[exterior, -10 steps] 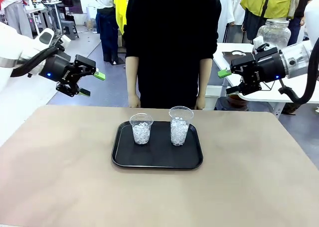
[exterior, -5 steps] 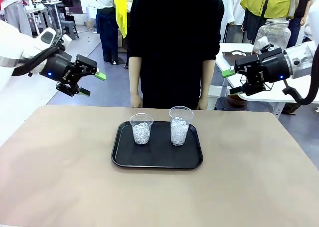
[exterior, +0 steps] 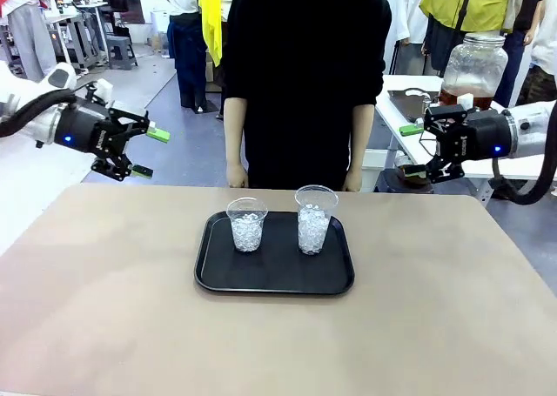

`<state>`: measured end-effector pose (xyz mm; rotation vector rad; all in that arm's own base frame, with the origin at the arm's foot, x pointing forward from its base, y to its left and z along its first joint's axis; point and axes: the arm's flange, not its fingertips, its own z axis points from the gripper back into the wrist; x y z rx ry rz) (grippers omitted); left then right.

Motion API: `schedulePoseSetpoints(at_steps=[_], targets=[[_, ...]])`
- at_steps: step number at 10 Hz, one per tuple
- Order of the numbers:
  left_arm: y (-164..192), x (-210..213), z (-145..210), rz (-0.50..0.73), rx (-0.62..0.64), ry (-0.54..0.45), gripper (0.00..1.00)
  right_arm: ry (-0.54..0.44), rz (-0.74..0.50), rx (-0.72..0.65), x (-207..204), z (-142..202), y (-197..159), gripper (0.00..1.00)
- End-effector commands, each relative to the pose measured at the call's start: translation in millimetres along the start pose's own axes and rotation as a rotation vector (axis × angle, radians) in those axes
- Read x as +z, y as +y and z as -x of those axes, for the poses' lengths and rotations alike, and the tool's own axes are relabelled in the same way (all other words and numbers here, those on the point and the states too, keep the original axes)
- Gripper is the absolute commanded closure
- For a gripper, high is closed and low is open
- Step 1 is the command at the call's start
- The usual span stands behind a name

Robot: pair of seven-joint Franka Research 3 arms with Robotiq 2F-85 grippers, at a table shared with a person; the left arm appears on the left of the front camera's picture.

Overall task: Pour the drink into the iced cup.
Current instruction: Pick up the iced cup indicated by the human and present it to them.

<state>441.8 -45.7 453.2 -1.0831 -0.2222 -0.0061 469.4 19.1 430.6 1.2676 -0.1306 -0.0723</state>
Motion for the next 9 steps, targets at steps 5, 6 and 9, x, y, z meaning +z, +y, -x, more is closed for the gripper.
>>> schedulePoseSetpoints(at_steps=[5, 6, 9], targets=[[53.2, -1.6, -34.1, 0.264, 0.099, 0.06, 0.0, 0.043, -0.166, -0.185, -8.0, -36.1, -35.7, 0.0], [59.3, -3.9, -41.3, 0.259, 0.125, 0.075, 0.0, 0.058, -0.174, -0.199, -9.8, -40.4, -40.3, 0.0], [72.8, -6.4, -51.6, 0.285, 0.176, 0.095, 0.0, 0.06, -0.194, -0.201, -9.3, -46.4, -49.0, 0.0]])
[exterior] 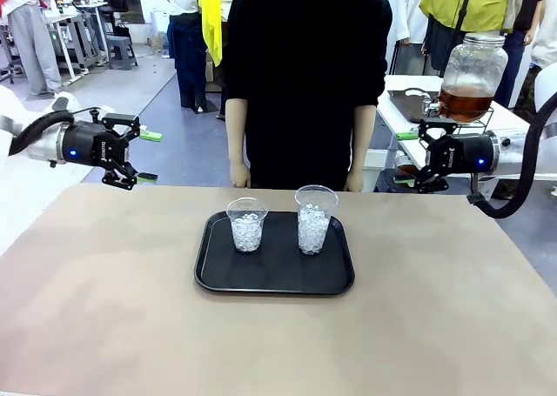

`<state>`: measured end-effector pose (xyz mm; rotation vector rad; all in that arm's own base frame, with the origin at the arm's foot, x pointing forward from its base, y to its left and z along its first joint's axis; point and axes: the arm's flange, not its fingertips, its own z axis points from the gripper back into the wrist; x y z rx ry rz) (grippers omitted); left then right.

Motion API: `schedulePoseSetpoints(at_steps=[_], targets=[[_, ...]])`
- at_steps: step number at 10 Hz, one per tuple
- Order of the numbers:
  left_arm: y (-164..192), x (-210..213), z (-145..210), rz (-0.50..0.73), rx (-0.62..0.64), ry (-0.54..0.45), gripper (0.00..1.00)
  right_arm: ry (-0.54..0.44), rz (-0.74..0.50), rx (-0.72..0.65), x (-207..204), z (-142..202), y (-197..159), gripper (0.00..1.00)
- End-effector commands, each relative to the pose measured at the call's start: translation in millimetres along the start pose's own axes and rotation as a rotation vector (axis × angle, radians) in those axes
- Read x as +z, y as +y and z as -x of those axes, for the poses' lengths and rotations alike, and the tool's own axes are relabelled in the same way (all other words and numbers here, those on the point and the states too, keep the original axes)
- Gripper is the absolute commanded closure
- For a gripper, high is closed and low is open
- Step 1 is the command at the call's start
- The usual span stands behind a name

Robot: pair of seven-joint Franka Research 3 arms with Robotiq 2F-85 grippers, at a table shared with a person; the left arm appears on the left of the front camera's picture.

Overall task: Pour the drink into the iced cup.
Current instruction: Pick up the iced cup indicated by the human and present it to them.

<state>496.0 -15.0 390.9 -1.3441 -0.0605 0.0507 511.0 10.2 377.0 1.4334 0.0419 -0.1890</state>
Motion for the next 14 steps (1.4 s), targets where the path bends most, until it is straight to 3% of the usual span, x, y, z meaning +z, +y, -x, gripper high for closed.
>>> schedulePoseSetpoints(at_steps=[1, 14], targets=[[-2.8, 3.8, -8.2, 0.034, 0.025, 0.011, 0.0, 0.004, -0.044, -0.006, 2.9, -7.4, 7.2, 0.0], [2.4, 1.2, -3.3, 0.005, 0.007, 0.004, 0.0, 0.006, -0.008, 0.001, 1.2, -1.8, 0.9, 0.0]])
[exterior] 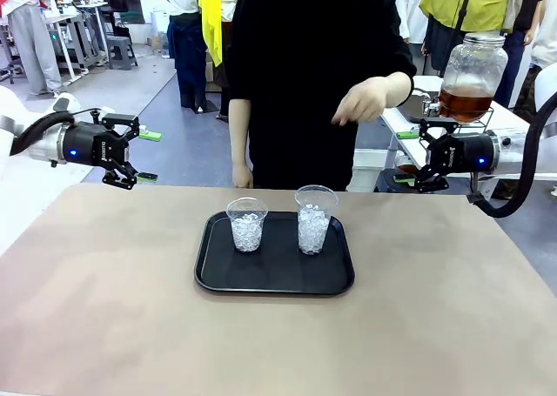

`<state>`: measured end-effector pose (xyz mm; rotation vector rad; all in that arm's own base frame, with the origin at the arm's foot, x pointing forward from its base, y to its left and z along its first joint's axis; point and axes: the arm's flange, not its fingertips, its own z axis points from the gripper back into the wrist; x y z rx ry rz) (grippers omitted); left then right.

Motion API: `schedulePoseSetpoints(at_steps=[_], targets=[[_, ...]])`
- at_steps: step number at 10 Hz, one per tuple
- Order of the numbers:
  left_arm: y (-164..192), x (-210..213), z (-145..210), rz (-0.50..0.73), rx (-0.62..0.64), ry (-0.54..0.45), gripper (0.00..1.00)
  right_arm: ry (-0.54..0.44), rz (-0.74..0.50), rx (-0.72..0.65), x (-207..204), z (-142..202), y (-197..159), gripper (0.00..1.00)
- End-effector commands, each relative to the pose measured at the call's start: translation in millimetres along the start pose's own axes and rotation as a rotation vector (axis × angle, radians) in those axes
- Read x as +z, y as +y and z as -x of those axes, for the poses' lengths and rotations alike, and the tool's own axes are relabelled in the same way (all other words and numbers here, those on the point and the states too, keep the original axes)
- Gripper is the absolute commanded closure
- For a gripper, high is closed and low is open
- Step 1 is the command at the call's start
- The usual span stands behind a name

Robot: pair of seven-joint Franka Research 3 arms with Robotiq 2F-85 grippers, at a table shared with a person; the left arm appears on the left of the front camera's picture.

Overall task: Pour the drink into the iced cup.
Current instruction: Pick up the iced cup indicated by the human and present it to them.

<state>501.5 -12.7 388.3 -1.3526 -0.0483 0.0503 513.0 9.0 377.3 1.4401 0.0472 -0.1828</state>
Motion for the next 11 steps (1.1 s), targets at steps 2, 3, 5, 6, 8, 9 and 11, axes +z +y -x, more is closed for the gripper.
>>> schedulePoseSetpoints(at_steps=[2, 3, 5, 6, 8, 9, 11], targets=[[-0.7, -0.1, 2.3, -0.003, 0.0, -0.005, 0.0, -0.002, -0.002, 0.0, 0.1, 0.2, 0.4, 0.0], [-0.7, -0.1, 2.3, -0.003, 0.0, -0.005, 0.0, -0.002, -0.002, 0.0, 0.1, 0.2, 0.4, 0.0], [-0.7, -0.1, 2.3, -0.003, 0.0, -0.005, 0.0, -0.002, -0.002, 0.0, 0.1, 0.2, 0.4, 0.0], [-0.7, -0.1, 2.3, -0.003, 0.0, -0.005, 0.0, -0.002, -0.002, 0.0, 0.1, 0.2, 0.4, 0.0], [-0.7, -0.1, 2.3, -0.003, 0.0, -0.005, 0.0, -0.002, -0.002, 0.0, 0.1, 0.2, 0.4, 0.0], [-0.7, -0.1, 2.3, -0.003, 0.0, -0.005, 0.0, -0.002, -0.002, 0.0, 0.1, 0.2, 0.4, 0.0], [-0.7, -0.1, 2.3, -0.003, 0.0, -0.005, 0.0, -0.002, -0.002, 0.0, 0.1, 0.2, 0.4, 0.0]])
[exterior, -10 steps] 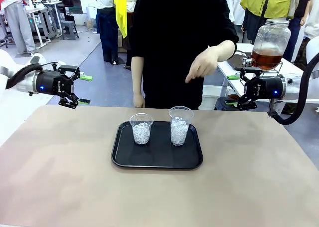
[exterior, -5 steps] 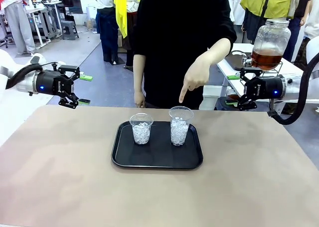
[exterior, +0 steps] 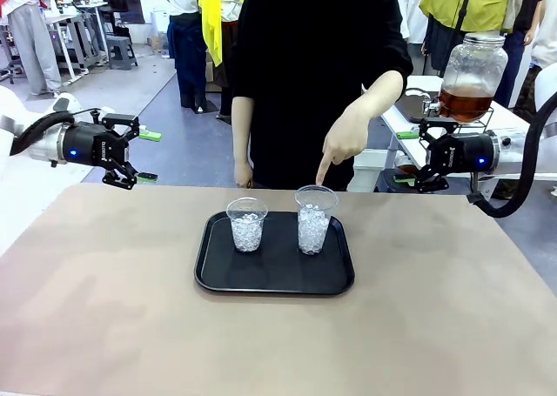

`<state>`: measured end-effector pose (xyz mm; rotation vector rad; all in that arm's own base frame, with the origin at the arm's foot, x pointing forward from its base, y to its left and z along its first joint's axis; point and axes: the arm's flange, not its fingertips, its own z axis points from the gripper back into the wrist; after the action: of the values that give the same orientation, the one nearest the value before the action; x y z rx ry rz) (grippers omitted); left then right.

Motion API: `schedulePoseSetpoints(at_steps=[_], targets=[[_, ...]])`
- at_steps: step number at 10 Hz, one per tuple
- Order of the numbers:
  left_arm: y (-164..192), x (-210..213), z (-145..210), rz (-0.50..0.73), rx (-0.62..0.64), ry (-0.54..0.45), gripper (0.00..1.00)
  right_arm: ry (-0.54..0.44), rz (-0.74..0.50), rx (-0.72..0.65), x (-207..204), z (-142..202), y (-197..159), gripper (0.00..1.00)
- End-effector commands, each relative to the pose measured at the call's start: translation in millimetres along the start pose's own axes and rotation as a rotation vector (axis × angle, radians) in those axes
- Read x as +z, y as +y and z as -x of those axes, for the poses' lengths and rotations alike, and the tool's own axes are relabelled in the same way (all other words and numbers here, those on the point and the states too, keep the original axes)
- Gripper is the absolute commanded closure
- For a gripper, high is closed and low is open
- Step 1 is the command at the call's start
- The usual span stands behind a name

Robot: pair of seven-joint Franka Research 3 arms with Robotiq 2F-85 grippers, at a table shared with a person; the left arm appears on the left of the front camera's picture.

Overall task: Pour the drink into the iced cup.
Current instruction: Pick up the iced cup indicated by the human and present it to them.

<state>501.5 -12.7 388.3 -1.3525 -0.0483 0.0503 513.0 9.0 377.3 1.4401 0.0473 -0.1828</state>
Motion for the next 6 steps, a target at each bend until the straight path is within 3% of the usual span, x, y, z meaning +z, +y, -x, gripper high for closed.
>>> schedulePoseSetpoints(at_steps=[1, 6], targets=[[-0.7, -0.1, 2.3, -0.003, 0.0, -0.005, 0.0, 0.0, 0.0, 0.0, 0.0, 0.0, 0.0, 0.0], [-0.7, -0.1, 2.3, -0.003, 0.0, -0.005, 0.0, -0.041, -0.127, 0.627, 2.0, 26.9, -5.5, 0.0]])
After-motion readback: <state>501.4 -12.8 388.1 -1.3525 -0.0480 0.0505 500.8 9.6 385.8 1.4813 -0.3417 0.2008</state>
